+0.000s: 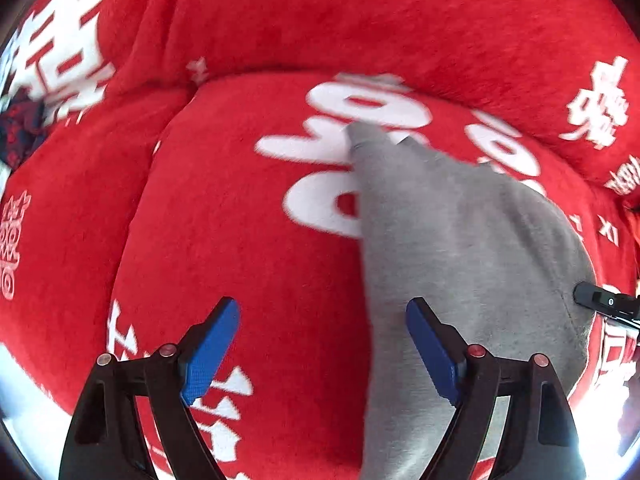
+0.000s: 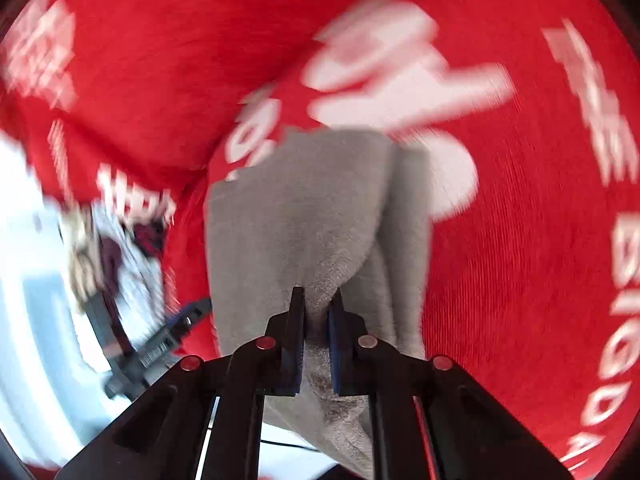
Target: Fold small clothes
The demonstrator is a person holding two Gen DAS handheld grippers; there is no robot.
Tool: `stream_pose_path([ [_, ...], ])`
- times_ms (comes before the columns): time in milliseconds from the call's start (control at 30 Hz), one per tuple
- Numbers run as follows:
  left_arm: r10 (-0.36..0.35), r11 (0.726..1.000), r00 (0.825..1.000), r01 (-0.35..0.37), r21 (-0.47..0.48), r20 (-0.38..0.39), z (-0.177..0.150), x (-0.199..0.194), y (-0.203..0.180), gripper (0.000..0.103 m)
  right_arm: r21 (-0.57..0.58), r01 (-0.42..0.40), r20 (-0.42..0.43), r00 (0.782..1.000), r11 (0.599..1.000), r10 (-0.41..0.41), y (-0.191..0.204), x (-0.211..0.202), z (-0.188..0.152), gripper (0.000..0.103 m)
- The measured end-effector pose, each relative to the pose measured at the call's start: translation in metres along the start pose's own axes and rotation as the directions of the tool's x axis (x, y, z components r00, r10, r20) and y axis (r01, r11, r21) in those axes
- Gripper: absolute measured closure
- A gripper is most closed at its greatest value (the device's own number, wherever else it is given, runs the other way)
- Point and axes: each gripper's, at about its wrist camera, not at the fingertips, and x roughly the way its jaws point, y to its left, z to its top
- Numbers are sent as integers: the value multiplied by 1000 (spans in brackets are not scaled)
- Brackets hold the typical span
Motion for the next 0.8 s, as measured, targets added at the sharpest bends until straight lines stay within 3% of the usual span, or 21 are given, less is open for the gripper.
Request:
stream_pose_path([
  [67, 28, 998, 1000, -29, 48, 4, -4, 7, -12, 17, -109, 157, -6, 987, 982, -159, 9, 1, -5, 95],
  [167, 58, 993, 998, -59, 105, 12, -11, 23, -26, 10, -105, 244, -85, 964, 964, -253, -15, 29, -11, 95],
  [200, 95, 989, 995, -98, 115, 30, -11, 25, -28, 5, -79, 232, -81, 968, 970, -238, -22, 31, -10, 94],
  [267, 94, 989, 995, -95, 115, 16, -7, 21, -27, 5, -27, 217, -70, 973, 976, -218, -25, 25, -7, 94],
  [367, 75, 992, 997, -74, 105, -5, -5, 7, -20, 8, -29, 251, -59, 966, 968, -252, -20, 13, -12, 94],
  [433, 30, 994, 1000, -29, 105, -9, -7, -4, -18, 17, -23, 263, -44, 964, 965, -264, -17, 0, -17, 94],
  [567, -73, 991, 997, 74, 114, -9, -16, -25, -29, 18, -16, 222, 12, 975, 975, -221, 3, -28, -28, 94],
  [600, -99, 987, 995, 100, 128, -10, -18, -28, -37, 22, -25, 211, 14, 977, 977, -211, 7, -29, -30, 94],
  [733, -168, 970, 985, 171, 174, -36, -30, -23, -66, 22, -99, 205, -14, 978, 974, -207, 32, -7, -40, 94],
  [800, -162, 967, 984, 173, 189, -75, -38, -5, -76, 22, -118, 255, -45, 964, 960, -262, 30, 13, -44, 94],
])
